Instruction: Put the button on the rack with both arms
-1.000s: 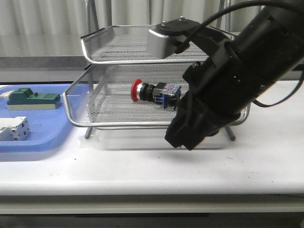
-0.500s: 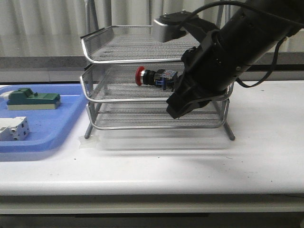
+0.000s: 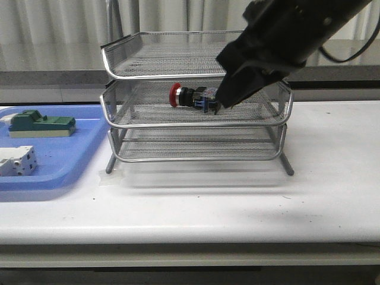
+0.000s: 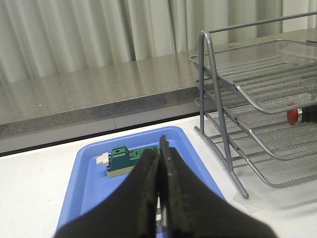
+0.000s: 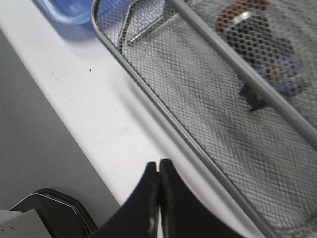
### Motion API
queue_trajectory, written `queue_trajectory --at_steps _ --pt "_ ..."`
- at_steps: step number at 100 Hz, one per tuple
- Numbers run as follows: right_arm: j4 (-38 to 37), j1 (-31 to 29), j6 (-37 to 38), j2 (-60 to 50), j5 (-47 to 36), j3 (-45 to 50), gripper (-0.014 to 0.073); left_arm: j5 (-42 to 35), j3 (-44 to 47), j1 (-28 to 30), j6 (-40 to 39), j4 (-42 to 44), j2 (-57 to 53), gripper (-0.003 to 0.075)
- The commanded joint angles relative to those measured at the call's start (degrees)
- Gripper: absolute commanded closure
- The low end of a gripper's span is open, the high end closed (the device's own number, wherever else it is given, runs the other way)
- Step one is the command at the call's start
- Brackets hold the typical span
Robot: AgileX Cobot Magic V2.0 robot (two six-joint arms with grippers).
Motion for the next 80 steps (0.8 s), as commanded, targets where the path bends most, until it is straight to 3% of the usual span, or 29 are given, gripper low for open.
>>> queue_trajectory --at_steps 1,23,35,80 --pt "-6.52 -2.16 9.93 -6.23 1.74 -1.7 0.0654 -4.82 -1.54 0.18 -0.7 -0.51 0.5 0.074" --pt "-25.55 -8.28 28.41 -17.2 12.47 -1.16 0.0654 -4.82 -1.54 0.18 -0.7 -0.51 0.5 0.074" --pt "-31.93 -10.27 35.26 -24.73 14.48 1.53 0.0654 -4.82 -1.54 0.18 -0.7 -0.51 0.5 0.074" --pt "-33.97 -11.82 41.06 -56.34 15.19 18.67 0.0654 -4.82 -1.54 0.18 -0.7 -0.51 0.5 0.074"
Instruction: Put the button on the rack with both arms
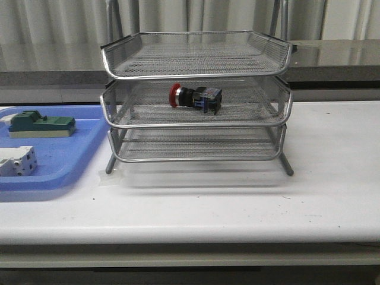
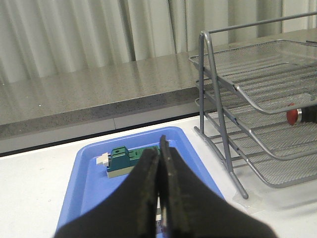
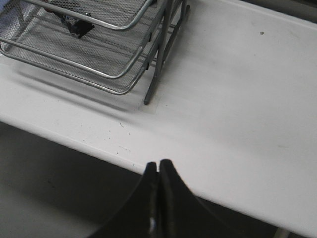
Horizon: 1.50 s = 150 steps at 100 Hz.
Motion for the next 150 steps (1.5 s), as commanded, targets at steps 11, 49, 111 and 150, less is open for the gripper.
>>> queue_trajectory --at_steps 11,49,111,150 --pt "-1.2 -0.38 4.34 -10.5 -2.88 6.47 0.0654 -4.82 -1.54 0.18 -0.7 -0.51 0.5 0.074" --pt "-0.8 -0.38 4.49 -18.46 -2.56 14.79 0.0654 -4.82 -1.54 0.18 -0.7 -0.51 0.5 0.074" --pt "-1.08 -0.5 4.42 -18.97 -12.69 17.32 0.0654 -4.82 -1.54 0.18 -0.7 -0.51 0.5 0.074" --pt "-1.07 -2.77 4.48 -29.7 -39.56 33.82 0.0654 -4.82 -1.54 0.18 -0.7 -0.51 0.5 0.074"
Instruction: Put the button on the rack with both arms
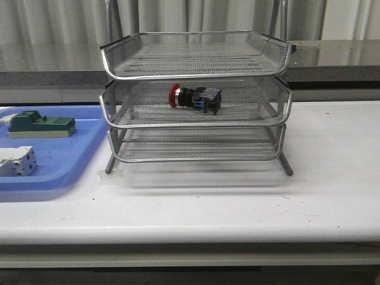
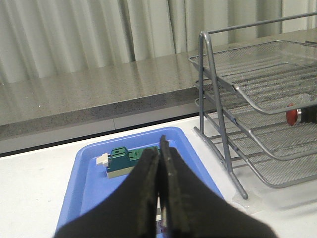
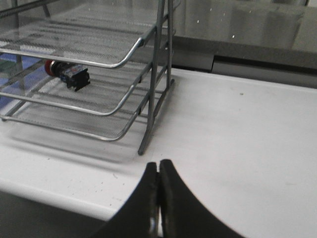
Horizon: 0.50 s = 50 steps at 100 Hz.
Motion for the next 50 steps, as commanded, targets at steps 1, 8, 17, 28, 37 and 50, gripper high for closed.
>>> queue_trajectory --at_steps 1,8,17,28,37,50 --pt "-0.48 -1.61 0.18 -1.85 -9.81 2.15 0.0654 -4.82 -1.54 0.18 -0.7 -0.51 0.5 0.074" --pt "-0.48 -3.08 0.18 -4.21 -11.91 4.62 0.0654 -4.82 -1.54 0.18 -0.7 -0.51 0.5 0.074" --pt "-0.48 -4.95 0.24 -7.36 -12.68 6.85 0.0654 -4.82 -1.54 0.18 -0.7 -0.51 0.5 0.074" --pt "-0.43 -6.46 0.29 -7.77 -13.88 9.07 0.0654 -4.82 -1.54 0.18 -0.7 -0.51 0.5 0.074" --pt "-0.03 -7.34 0.29 -7.78 -14.13 10.18 0.0654 -4.82 -1.54 0.18 -0.7 -0.51 0.5 0.074" --pt "-0.03 -7.61 0.29 -7.78 -13.85 10.18 0.0654 -4.82 -1.54 0.18 -0.7 -0.51 0.5 0.074"
